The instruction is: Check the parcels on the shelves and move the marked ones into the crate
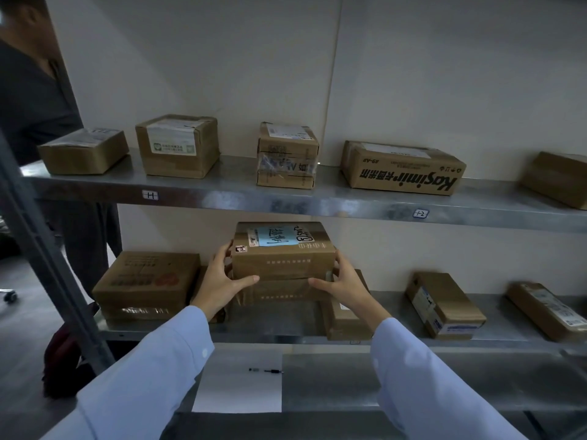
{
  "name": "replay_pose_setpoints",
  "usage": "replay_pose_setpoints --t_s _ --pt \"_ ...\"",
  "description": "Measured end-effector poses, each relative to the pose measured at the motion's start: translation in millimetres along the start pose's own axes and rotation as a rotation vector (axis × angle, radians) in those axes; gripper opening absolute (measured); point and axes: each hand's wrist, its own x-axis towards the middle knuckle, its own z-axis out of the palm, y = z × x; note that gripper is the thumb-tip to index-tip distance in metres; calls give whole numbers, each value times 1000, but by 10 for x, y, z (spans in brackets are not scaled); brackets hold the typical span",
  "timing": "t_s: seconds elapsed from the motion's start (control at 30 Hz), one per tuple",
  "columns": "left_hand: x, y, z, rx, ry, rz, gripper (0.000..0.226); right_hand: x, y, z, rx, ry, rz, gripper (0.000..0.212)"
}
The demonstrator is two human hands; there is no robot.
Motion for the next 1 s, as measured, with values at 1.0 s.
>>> replay_pose_setpoints --t_s 1.0 --pt "-60 -72 -304 126 -221 81 129 -35 132 -234 -43 -31 -48 91"
